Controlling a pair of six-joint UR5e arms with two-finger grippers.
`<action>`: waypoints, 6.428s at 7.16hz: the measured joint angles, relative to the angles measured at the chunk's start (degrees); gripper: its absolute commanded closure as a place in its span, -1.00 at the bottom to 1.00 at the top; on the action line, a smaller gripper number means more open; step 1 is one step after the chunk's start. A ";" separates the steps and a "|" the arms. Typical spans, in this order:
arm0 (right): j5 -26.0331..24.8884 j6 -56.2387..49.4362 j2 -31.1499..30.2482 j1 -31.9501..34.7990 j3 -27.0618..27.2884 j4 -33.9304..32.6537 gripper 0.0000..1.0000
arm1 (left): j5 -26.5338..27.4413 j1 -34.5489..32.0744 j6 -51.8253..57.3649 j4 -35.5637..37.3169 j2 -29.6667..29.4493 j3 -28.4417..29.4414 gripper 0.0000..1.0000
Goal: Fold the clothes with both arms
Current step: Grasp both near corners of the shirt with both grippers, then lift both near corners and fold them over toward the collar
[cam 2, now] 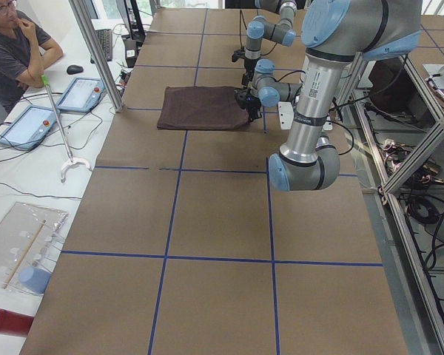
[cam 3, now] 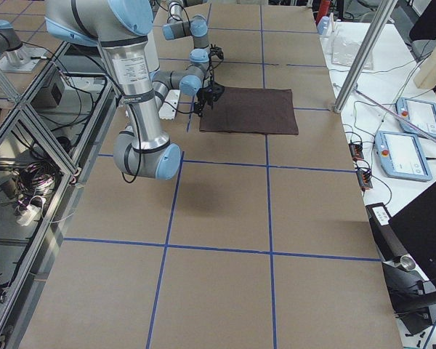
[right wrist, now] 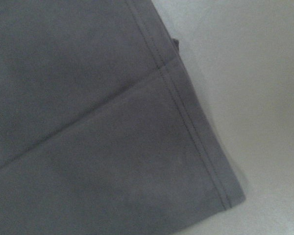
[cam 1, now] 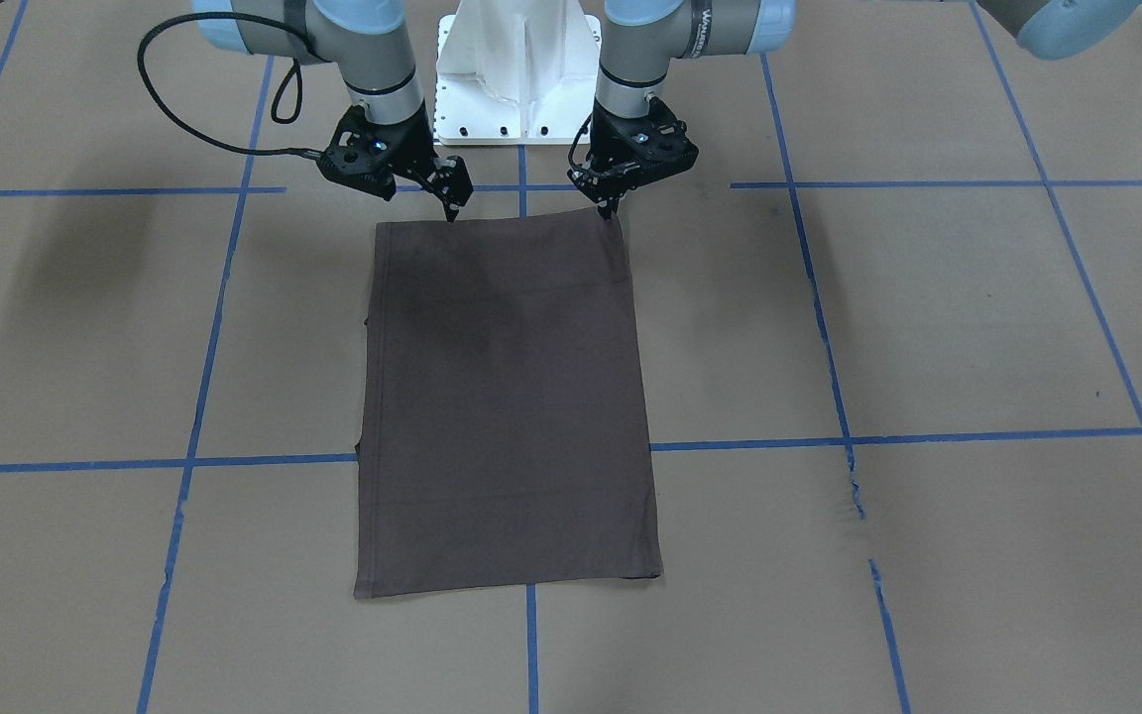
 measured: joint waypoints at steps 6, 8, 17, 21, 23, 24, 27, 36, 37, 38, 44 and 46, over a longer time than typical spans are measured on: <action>-0.27 1.81 -0.73 -0.02 -4.86 2.62 -1.00 | 0.00 -0.32 0.00 0.00 0.00 0.00 1.00; -0.26 1.85 -1.61 0.04 -4.96 2.62 -1.00 | 0.03 -0.37 0.00 0.00 -0.01 0.00 1.00; 0.45 1.63 -2.23 -0.04 -4.98 1.83 1.00 | -0.01 -0.57 0.00 0.42 -0.02 -0.02 1.00; 0.61 1.60 -1.28 0.51 -4.82 1.44 1.00 | -0.03 -0.56 0.00 1.13 -0.18 -0.03 1.00; 0.60 1.59 -0.35 0.99 -4.88 1.43 1.00 | -0.03 -0.57 0.00 1.16 -0.18 -0.03 1.00; 0.58 1.59 0.09 1.25 -4.93 1.46 1.00 | -0.03 -0.61 0.00 1.20 -0.18 -0.03 1.00; 0.93 1.57 0.70 1.93 -4.09 1.56 1.00 | -0.03 -0.76 0.00 2.40 -0.01 -1.55 1.00; 9.88 -4.14 -1.37 6.00 5.40 2.41 1.00 | -5.65 3.06 1.98 16.50 -1.16 -19.85 1.00; 11.38 -5.36 0.75 9.22 3.31 2.37 1.00 | -6.96 -1.82 5.45 16.13 -1.96 -18.94 1.00; 13.10 -6.33 3.79 12.44 -0.23 2.38 1.00 | -9.16 -7.56 8.77 14.52 -2.89 -16.02 1.00; 17.45 -7.30 18.45 23.13 -27.24 9.80 1.00 | -11.72 -19.75 14.10 0.95 -4.96 2.26 1.00; 17.45 -7.50 21.24 23.68 -31.70 10.41 0.89 | -11.71 -21.98 14.21 -1.95 -5.94 6.11 1.00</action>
